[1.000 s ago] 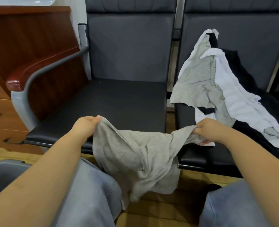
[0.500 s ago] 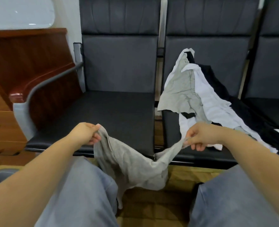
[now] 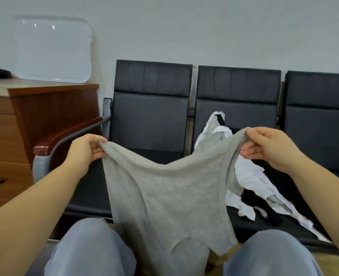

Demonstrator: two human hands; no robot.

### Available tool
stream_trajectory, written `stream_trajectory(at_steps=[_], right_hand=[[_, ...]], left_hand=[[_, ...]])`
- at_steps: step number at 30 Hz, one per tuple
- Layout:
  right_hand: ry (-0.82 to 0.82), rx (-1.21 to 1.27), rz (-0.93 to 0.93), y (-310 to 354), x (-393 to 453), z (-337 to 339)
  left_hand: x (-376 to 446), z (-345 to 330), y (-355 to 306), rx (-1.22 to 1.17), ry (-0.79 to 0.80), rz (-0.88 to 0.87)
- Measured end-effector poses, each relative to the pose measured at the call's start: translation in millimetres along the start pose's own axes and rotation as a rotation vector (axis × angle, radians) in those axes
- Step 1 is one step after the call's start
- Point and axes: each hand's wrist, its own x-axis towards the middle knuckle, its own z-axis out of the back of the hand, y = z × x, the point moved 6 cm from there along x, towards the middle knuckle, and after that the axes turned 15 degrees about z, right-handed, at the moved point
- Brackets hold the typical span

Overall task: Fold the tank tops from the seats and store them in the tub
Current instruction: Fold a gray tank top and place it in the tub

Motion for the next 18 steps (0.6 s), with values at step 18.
stream_trajectory(at_steps=[18], right_hand=[[-0.226,0.702,-0.24,-19,40,-15]], left_hand=[[37,17,-72,0.268,0.111,0.051]])
